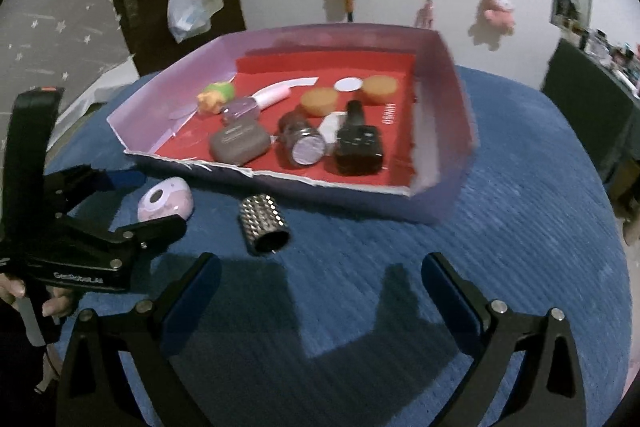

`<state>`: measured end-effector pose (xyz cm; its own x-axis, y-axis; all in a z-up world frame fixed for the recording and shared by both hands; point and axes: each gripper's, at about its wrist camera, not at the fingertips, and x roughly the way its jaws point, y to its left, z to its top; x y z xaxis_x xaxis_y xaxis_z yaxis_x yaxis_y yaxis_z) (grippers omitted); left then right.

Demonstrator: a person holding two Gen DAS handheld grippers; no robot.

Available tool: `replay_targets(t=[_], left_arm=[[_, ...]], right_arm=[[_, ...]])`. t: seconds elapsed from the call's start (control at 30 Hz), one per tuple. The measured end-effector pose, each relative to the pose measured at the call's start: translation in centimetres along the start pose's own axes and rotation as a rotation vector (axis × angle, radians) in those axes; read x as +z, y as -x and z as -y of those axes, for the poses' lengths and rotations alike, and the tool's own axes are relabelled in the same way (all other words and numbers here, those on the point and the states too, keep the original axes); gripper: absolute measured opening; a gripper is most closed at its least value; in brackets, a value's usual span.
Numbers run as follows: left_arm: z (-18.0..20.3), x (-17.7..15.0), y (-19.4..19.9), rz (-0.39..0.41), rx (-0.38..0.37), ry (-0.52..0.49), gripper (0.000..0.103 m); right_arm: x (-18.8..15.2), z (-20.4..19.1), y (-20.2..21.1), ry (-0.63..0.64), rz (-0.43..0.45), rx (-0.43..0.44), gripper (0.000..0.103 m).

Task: Organize rigid objects
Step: 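Move the left gripper to the lilac compact while the right gripper approaches the metal cylinder, then grasp the lilac compact with the left gripper while the right gripper grasps the metal cylinder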

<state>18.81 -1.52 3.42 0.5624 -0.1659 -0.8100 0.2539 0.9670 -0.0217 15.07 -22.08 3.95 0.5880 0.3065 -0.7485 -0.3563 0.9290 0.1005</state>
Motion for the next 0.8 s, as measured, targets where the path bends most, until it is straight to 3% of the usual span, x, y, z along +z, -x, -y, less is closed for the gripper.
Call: replay_targets(t=[0.3, 0.47, 0.57, 0.6, 0.67, 0.73, 0.8], left_arm=[[-0.2, -0.1, -0.1, 0.019, -0.016, -0.002, 0.095], [-0.1, 0.2, -0.3, 0.024, -0.04, 0.006, 0.084], [0.1, 0.3, -0.3, 0.028, -0.05, 0.007, 0.079], [0.1, 0.3, -0.3, 0.03, -0.053, 0.005, 0.077], [0.4, 0.3, 0.0, 0.039, -0.08, 0.001, 0.057], [0.8, 0.3, 0.1, 0.039, -0.113, -0.009, 0.046], [1.0, 0.2, 0.3, 0.045, -0.118, -0.015, 0.046]], right_arm=[[1.1, -0.6, -2.3, 0.018, -0.045, 0.037, 0.082], [1.4, -0.9, -2.8, 0.026, -0.047, 0.051, 0.075], [1.6, -1.3, -3.0, 0.035, -0.043, 0.06, 0.065], [1.7, -1.4, -3.1, 0.037, -0.042, 0.058, 0.061], [1.7, -1.7, -3.1, 0.042, -0.039, 0.059, 0.053], [1.7, -1.9, -3.1, 0.049, -0.037, 0.068, 0.041], [1.5, -2.2, -2.9, 0.054, -0.037, 0.083, 0.03]])
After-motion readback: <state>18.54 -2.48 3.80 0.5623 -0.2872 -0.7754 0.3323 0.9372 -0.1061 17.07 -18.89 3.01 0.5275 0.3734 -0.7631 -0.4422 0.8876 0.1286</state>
